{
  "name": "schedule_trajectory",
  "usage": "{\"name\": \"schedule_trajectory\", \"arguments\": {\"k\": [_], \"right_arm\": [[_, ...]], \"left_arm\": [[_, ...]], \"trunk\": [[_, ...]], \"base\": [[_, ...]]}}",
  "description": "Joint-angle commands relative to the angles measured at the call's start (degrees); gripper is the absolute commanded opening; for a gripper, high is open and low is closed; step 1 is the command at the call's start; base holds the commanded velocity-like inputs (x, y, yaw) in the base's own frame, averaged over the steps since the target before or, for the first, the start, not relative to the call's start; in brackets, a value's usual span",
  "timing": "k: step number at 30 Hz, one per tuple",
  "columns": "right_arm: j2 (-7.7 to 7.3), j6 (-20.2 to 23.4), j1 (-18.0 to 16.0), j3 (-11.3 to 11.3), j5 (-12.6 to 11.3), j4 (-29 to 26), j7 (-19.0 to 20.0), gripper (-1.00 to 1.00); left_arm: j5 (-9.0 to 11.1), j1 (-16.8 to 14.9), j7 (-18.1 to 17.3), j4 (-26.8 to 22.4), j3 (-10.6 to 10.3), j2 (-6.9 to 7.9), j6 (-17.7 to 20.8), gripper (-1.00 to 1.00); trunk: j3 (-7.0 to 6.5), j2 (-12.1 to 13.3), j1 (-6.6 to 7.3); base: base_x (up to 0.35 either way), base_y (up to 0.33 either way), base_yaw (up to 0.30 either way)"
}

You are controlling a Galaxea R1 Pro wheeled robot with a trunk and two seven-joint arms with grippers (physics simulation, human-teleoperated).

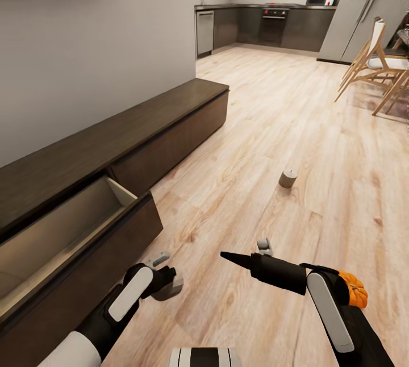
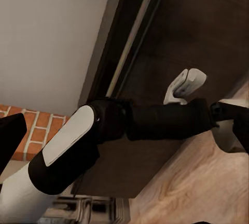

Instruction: Place each of the two pumpkins and all three candles from the living room inside a cabinet in the living room (use any cabinet), then make sure every cabinet is closed, and position the cauldron so it is next to a table in the living room.

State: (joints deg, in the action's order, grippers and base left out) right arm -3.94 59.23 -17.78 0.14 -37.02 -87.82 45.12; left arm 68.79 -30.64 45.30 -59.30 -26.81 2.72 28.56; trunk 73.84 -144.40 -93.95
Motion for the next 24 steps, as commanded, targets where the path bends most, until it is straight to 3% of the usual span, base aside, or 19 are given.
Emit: {"name": "schedule_trajectory", "arguments": {"k": [1, 8, 12, 13, 16, 24], "right_arm": [[-0.02, 0.2, 0.0, 0.0, 0.2, 0.0, 0.2, 1.0], [0.02, 0.2, 0.0, -0.1, 0.1, 0.1, 0.2, 1.0], [-0.01, 0.4, 0.0, -0.1, 0.0, -0.2, 0.2, 1.0], [-0.01, 0.4, 0.0, -0.3, 0.0, -0.4, 0.2, 1.0], [-0.07, 0.6, 0.0, -3.9, -1.9, -0.6, 0.1, 1.0], [-0.04, 0.4, -0.1, -5.0, -2.5, -0.4, 0.1, 1.0]], "left_arm": [[1.2, 0.0, 0.3, -1.2, -0.2, 0.53, 1.0, -1.0], [1.8, 0.0, 0.3, -2.9, 0.0, 0.87, 1.7, -1.0], [1.9, 0.0, 0.3, -3.1, 0.0, 1.14, 1.8, -1.0], [1.9, 0.0, 0.3, -3.1, 0.0, 1.17, 1.8, -1.0], [2.0, 0.0, 0.3, -3.1, -0.1, 1.23, 1.8, -1.0], [2.0, 0.0, 0.3, -3.6, -0.1, 1.21, 1.8, -1.0]], "trunk": [[-0.18, 0.0, 0.03], [-1.73, 0.1, 0.21], [-2.62, 0.1, 0.31], [-2.84, 0.2, 0.34], [-3.51, 0.2, 0.42], [-5.28, 0.3, 0.62]], "base": [[0.0, 0.0, 0.0], [-0.017, 0.0, 0.0], [-0.24, 0.0, 0.0], [-0.247, 0.0, 0.0], [-0.084, 0.0, 0.0], [-0.007, 0.0, 0.0]]}}
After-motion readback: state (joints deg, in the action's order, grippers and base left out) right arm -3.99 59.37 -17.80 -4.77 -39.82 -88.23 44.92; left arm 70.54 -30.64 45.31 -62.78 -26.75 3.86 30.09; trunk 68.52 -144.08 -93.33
